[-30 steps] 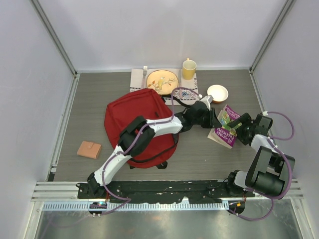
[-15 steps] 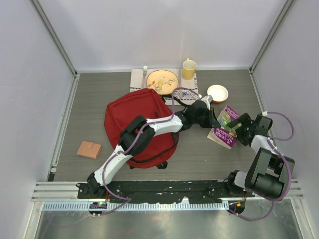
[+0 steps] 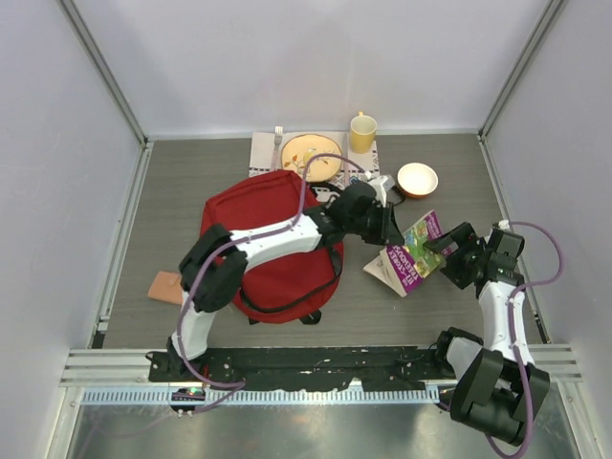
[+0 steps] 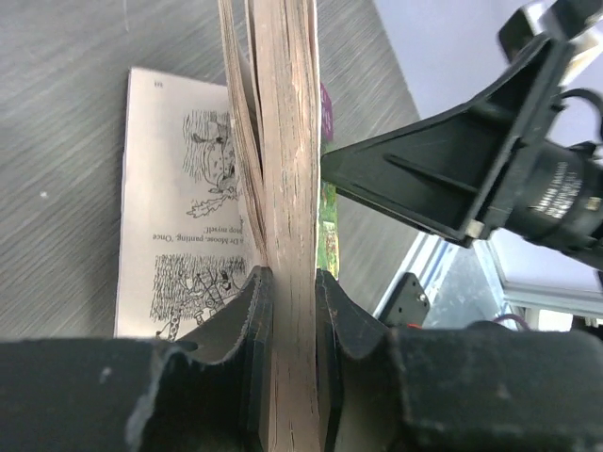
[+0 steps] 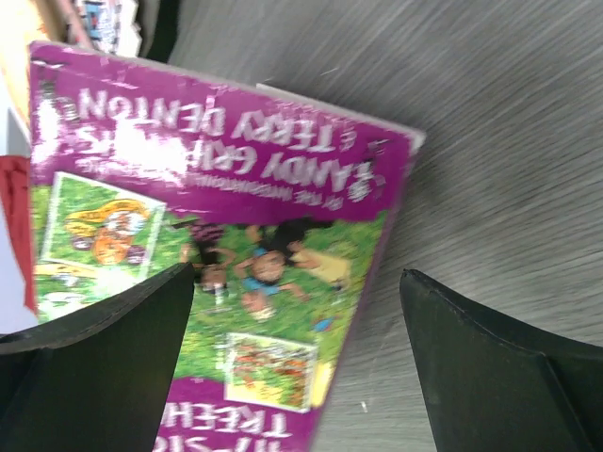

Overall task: Pack the student bag
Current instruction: Pick up the book from the center of the board.

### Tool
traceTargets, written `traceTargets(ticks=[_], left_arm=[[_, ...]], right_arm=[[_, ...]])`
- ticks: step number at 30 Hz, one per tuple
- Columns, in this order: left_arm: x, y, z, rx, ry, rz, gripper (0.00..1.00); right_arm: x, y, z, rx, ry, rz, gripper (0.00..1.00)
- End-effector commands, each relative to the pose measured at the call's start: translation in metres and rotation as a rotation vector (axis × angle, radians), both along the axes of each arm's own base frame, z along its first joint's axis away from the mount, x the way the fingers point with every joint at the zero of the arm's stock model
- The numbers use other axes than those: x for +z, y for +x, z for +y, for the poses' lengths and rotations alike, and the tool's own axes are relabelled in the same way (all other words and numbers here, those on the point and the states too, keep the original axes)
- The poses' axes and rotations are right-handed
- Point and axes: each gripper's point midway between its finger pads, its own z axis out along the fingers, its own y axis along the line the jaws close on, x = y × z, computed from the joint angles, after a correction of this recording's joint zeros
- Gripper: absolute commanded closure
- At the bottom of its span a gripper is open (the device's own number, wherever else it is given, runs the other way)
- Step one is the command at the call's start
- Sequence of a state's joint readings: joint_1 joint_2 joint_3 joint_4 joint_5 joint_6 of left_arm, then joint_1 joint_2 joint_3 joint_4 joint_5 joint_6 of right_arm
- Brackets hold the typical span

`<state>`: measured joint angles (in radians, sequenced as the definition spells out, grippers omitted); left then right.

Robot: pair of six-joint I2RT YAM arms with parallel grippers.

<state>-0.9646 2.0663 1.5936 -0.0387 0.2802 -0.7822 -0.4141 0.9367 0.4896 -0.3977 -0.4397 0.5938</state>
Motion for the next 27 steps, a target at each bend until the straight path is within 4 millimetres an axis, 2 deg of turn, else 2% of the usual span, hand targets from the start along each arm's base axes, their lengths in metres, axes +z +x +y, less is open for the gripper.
traceTargets(ticks=[1, 3, 6, 7, 8, 9, 11, 12, 14, 16, 23, 27], left_arm=[[0.095, 0.019, 0.030, 0.050, -0.159, -0.152, 1.00], [0.107, 0.017, 0.044, 0.068, -0.174, -0.171, 1.00], [0.113, 0.020, 0.058, 0.105, -0.191, -0.185, 1.00], [0.123, 0.020, 0.064, 0.115, -0.214, -0.197, 1.00], [0.129, 0.021, 0.066, 0.125, -0.240, -0.204, 1.00], [0.125, 0.019, 0.071, 0.131, -0.240, -0.200, 1.00], [0.140, 0.016, 0.076, 0.138, -0.286, -0.226, 1.00], [0.139, 0.013, 0.078, 0.141, -0.295, -0.218, 1.00], [0.153, 0.008, 0.081, 0.131, -0.338, -0.236, 1.00], [0.156, 0.005, 0.084, 0.140, -0.362, -0.228, 1.00], [0.199, -0.005, 0.100, 0.152, -0.460, -0.277, 1.00], [0.207, -0.010, 0.107, 0.157, -0.483, -0.282, 1.00]], right_arm=[[0.037, 0.004, 0.016, 0.042, 0.064, -0.111, 0.04], [0.049, 0.004, 0.022, 0.060, 0.078, -0.156, 0.04], [0.069, 0.005, 0.040, 0.129, 0.171, -0.225, 0.04], [0.078, 0.002, 0.051, 0.173, 0.226, -0.251, 0.04], [0.081, 0.004, 0.054, 0.190, 0.241, -0.293, 0.04], [0.087, 0.005, 0.059, 0.179, 0.308, -0.304, 0.04], [0.095, 0.004, 0.070, 0.227, 0.354, -0.373, 0.04], [0.098, 0.004, 0.072, 0.222, 0.390, -0.376, 0.04], [0.106, 0.005, 0.075, 0.236, 0.393, -0.411, 0.04], [0.108, 0.005, 0.079, 0.248, 0.394, -0.414, 0.04], [0.102, 0.000, 0.089, 0.271, 0.406, -0.383, 0.04], [0.111, -0.002, 0.097, 0.299, 0.409, -0.406, 0.04]])
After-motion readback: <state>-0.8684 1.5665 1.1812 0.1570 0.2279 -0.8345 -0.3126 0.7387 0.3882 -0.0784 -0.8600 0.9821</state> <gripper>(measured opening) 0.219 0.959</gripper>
